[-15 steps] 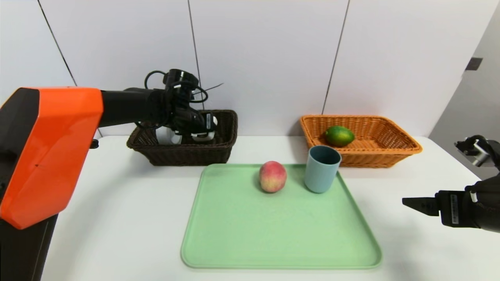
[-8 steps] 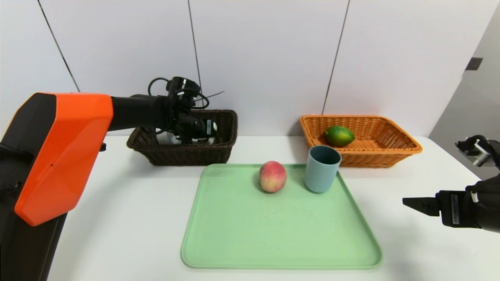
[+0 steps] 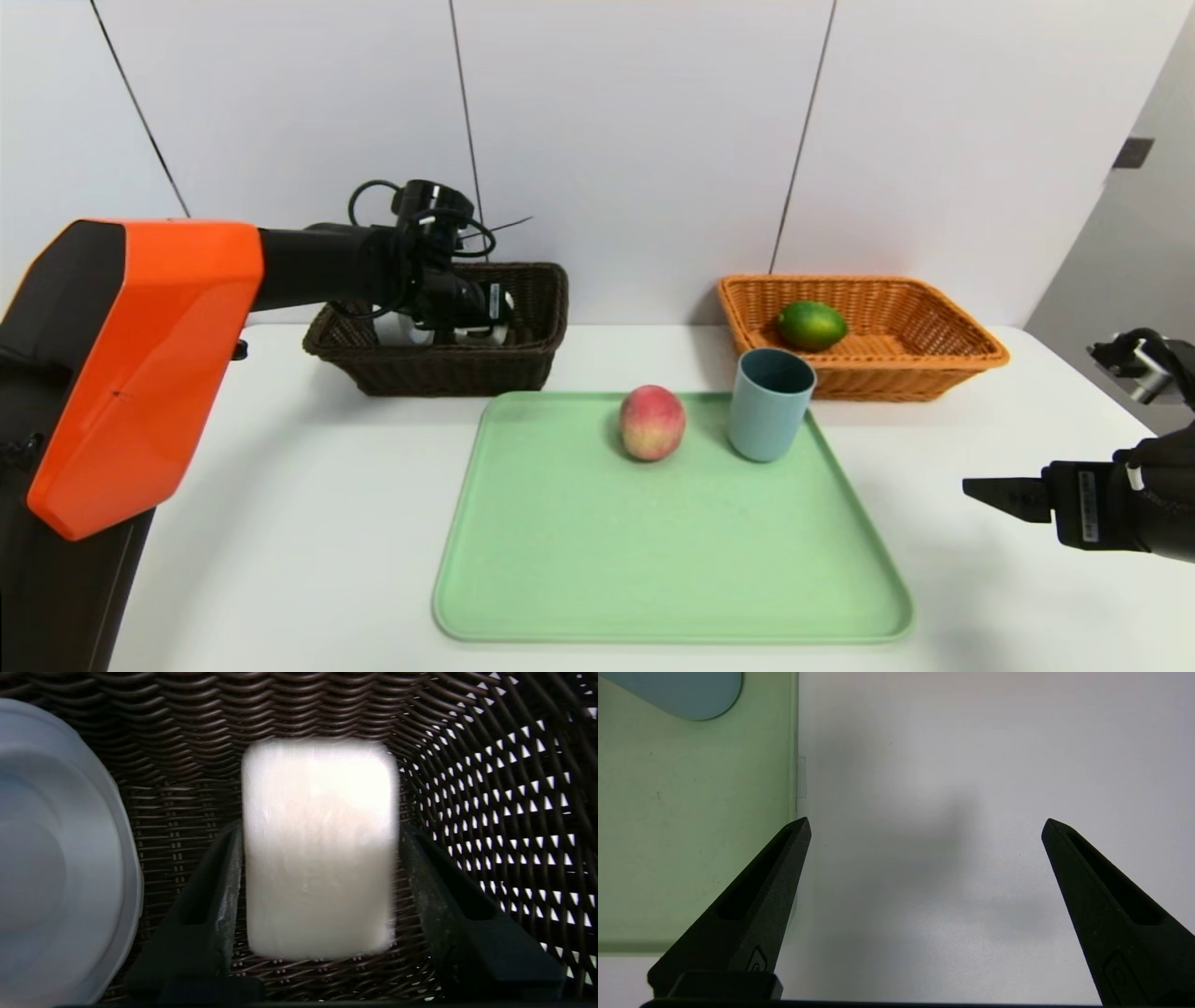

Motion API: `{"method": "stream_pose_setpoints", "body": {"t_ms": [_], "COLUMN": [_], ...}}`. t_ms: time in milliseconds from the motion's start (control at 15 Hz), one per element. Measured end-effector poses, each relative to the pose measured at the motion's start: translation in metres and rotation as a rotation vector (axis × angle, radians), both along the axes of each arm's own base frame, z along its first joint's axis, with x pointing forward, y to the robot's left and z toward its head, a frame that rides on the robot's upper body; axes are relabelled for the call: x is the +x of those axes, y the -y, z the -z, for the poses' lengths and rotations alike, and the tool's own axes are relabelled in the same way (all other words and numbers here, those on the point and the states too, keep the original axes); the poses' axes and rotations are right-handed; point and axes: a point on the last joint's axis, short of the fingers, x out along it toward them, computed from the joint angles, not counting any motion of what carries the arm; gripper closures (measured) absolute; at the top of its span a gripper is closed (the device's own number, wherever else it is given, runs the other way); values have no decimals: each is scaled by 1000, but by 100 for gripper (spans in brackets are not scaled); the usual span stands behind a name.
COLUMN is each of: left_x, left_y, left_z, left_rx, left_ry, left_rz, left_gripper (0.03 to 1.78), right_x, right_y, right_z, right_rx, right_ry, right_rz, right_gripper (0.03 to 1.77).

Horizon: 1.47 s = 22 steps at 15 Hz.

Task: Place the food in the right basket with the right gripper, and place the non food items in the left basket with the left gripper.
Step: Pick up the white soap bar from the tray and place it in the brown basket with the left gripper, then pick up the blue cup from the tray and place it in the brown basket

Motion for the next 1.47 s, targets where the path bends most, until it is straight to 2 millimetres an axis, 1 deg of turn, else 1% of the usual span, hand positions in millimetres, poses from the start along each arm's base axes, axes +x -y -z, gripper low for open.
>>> {"method": "stream_pose_setpoints", "body": {"t_ms": [200,400,467,533,600,733,867,933,1000,1067,1200,1333,1467], "left_x": [1,0,-3,-8,-16,-39,-69,-90,-110,-132,-177,-222,-263], "left_y": [0,0,0,1,3,5,-1,-7,-12,-19,-35,-50,-66], "left_z": [1,-1,-8,-21,-36,-67,-95,-108,-116,-120,-117,-107,-96], "left_rx": [3,4,3,0,-5,-18,-20,-17,-14,-7,15,33,39], "left_ry": [5,9,26,55,84,129,143,139,134,123,93,82,87], "left_rz": [-1,-3,-7,-6,1,9,-2,-4,-1,2,8,20,27], "left_gripper": [48,37,34,31,28,24,21,20,19,18,16,15,14], "right_x": [-2,-3,-4,-4,-4,-2,-2,-4,-7,-11,-15,-20,-19], "right_y": [0,0,0,0,0,-1,-8,-14,-21,-27,-38,-47,-53], "right_z": [-1,-2,-2,-2,-2,-7,-15,-17,-14,-9,4,21,35], "right_rx": [0,3,3,3,4,16,62,87,103,111,122,128,122], "right_ry": [7,13,13,12,14,53,125,149,155,167,236,300,352], "right_rz": [-1,-1,-1,-2,0,-13,-82,-136,-186,-230,-313,-380,-420], "right_gripper": [9,9,9,9,9,9,9,9,9,9,9,9,9]}}
